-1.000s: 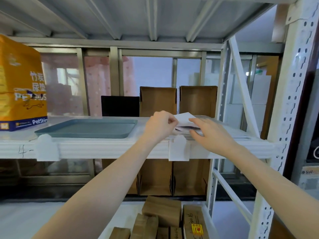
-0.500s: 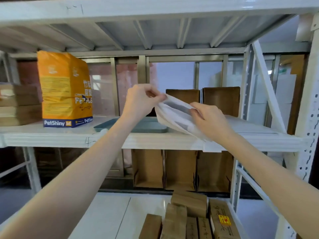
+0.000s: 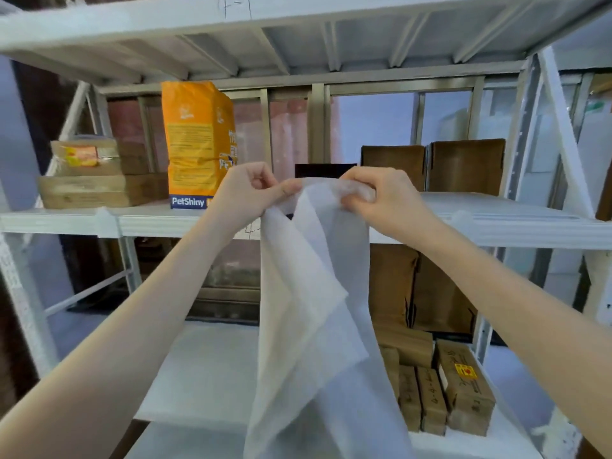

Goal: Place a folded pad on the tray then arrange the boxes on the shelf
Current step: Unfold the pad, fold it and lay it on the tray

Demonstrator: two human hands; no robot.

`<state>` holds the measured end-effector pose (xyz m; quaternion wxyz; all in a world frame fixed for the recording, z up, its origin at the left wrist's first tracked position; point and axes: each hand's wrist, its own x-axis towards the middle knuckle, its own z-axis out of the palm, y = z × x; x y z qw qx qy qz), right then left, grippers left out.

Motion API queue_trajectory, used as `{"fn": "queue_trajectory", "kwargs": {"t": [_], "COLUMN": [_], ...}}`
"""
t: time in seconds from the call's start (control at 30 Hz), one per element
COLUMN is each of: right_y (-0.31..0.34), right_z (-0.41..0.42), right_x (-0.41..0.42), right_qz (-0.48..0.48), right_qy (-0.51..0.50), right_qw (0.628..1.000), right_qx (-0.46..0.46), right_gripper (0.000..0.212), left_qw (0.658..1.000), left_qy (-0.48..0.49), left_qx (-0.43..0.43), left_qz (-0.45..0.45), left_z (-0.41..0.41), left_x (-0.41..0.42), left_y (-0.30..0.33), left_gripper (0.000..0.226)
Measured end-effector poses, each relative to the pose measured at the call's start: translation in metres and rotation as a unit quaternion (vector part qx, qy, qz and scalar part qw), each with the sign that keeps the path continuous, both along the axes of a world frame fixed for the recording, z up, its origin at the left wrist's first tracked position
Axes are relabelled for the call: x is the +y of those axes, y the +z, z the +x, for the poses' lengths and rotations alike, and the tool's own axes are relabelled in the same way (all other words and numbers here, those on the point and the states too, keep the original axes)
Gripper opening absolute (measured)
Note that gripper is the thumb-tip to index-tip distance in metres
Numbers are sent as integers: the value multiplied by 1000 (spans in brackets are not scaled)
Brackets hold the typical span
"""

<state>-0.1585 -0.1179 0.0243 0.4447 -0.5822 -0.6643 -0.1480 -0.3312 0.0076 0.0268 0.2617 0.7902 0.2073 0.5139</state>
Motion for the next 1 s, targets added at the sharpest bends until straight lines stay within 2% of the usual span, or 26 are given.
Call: {"fn": "queue_trajectory", "kwargs": {"t": [0.1, 0.2, 0.27, 0.33, 0.47, 0.63, 0.83, 0.93, 1.0], "right_y": [-9, -19, -25, -30, -41, -55, -74, -85, -90], "right_z": [-6, -10, -15, -21, -27, -27, -19, -16, -16], "right_x": [-2, -4, -3, 0, 9, 12, 19, 24, 25], "right_qz": [-50, -95, -101, -111, -148, -214, -277, -277, -253], "right_qy": [16, 50, 54, 39, -12, 5, -25, -52, -65], "right_qw": [999, 993, 991, 991, 989, 976, 961, 959, 965], "right_qx": [2, 49, 71, 67, 24, 29, -6, -10, -9], "right_gripper": [24, 21, 33, 36, 26, 22, 15, 4, 11], "left_qw": [999, 998, 997, 996, 996, 992, 985, 983, 983], "left_qy": [15, 11, 18, 17, 2, 23, 44, 39, 29], "left_qx": [39, 56, 70, 83, 80, 103, 129, 143, 148], "left_qz": [25, 17, 21, 27, 34, 69, 103, 103, 102], "left_z": [-9, -11, -10, -8, -3, 0, 5, 9, 11], "left_x": [-1, -2, -4, -6, -7, -1, 2, 2, 1], "left_y": [-17, -34, -43, -50, -56, -58, -73, -77, -78], "left_gripper": [35, 32, 35, 36, 35, 34, 29, 28, 27]}}
